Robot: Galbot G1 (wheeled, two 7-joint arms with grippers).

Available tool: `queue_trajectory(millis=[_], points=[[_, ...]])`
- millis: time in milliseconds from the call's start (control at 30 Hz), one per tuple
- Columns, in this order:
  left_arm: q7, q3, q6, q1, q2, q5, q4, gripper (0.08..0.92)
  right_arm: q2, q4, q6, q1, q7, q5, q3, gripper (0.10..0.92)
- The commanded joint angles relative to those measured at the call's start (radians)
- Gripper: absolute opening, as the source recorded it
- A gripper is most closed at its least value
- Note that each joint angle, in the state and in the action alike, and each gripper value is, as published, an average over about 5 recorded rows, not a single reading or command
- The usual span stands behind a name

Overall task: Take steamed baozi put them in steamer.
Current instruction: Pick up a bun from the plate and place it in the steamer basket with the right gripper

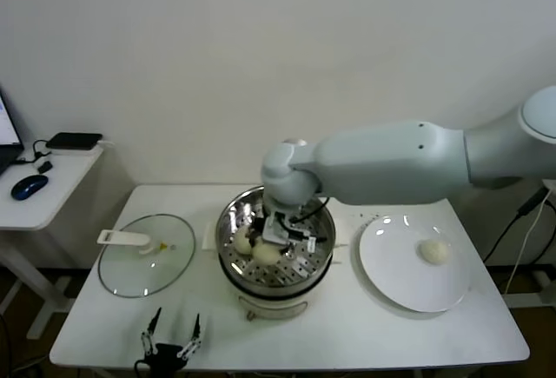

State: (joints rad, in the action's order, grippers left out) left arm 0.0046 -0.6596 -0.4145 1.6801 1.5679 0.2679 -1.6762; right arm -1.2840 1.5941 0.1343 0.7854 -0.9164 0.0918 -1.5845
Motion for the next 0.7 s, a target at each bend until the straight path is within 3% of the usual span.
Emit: queue_trajectory(millis=[33,300,567,700], points=[[0.001,0.0,0.0,0.0,0.0,0.001,0.001,0.823,-0.028,-0.021,0.02,-0.037,-0.019,0.003,-0.006,0.668],[0.002,-0.001,0.0,0.0,0.001,0.002,0.001,0.823,-0.026,-0.03,0.032,-0.029,-0.027,0.015,-0.017,0.683],[0.003,-0.003,0.002,0.0,0.002,0.009,-0.004,0.823,-0.013,-0.058,0.055,0.008,-0.025,0.047,-0.022,0.818],[0.003,-0.007,0.004,0.0,0.001,0.008,-0.007,0.823,0.032,-0.056,0.061,0.12,-0.076,0.184,-0.098,0.822]])
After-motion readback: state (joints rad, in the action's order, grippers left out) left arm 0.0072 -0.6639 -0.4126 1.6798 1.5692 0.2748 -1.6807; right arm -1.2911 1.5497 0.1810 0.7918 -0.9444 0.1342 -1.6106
